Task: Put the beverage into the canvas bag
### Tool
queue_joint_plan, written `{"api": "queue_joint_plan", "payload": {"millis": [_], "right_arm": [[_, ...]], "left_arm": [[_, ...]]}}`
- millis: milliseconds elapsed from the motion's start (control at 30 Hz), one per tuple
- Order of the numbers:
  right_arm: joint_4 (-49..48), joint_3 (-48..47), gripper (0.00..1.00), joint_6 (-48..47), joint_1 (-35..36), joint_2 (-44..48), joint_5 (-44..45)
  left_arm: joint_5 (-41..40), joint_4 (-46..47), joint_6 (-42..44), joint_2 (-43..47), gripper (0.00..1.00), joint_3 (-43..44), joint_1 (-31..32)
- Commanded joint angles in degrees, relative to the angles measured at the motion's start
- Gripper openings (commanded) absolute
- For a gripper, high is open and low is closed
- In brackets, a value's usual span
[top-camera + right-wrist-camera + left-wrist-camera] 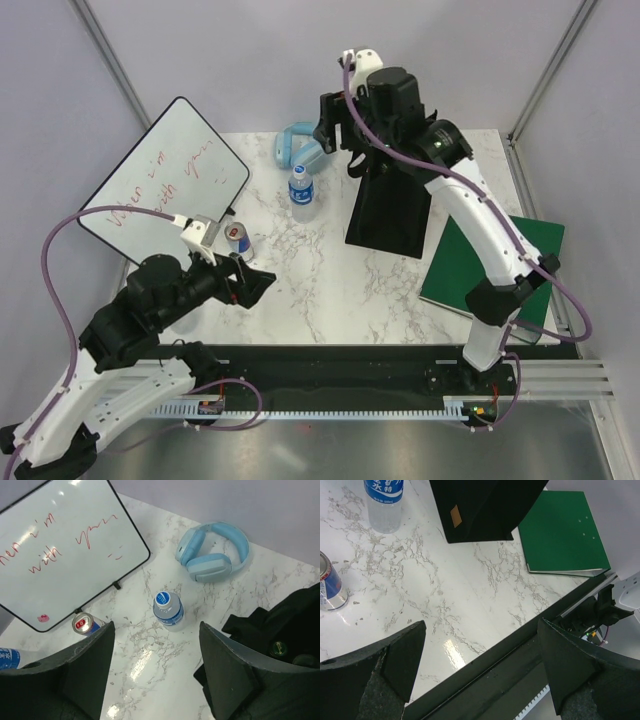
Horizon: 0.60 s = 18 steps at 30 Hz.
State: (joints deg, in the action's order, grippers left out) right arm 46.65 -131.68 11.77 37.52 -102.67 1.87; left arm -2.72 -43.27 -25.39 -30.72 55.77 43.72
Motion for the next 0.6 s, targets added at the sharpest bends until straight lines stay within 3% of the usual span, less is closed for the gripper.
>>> {"api": "queue_joint_plan", "payload": {"millis": [0,233,567], "right_arm": [[-2.71,1.6,0.76,0.36,2.38,-4.71,5.68],[-4.46,0.63,0.77,-0.69,6.34,-12.1,9.73],[-5.52,-2.53,0.78,-3.15,6.78,-23.7,13.25]], "left_arm": [[-1.23,0.46,2.36,2.42,1.0,1.54,-0.13],[-3.17,-0.06,2.8,5.49,1.0,1.27,-0.13],[-4.57,-0.33,3.68,6.37,1.0,1.1,-0.13]]}}
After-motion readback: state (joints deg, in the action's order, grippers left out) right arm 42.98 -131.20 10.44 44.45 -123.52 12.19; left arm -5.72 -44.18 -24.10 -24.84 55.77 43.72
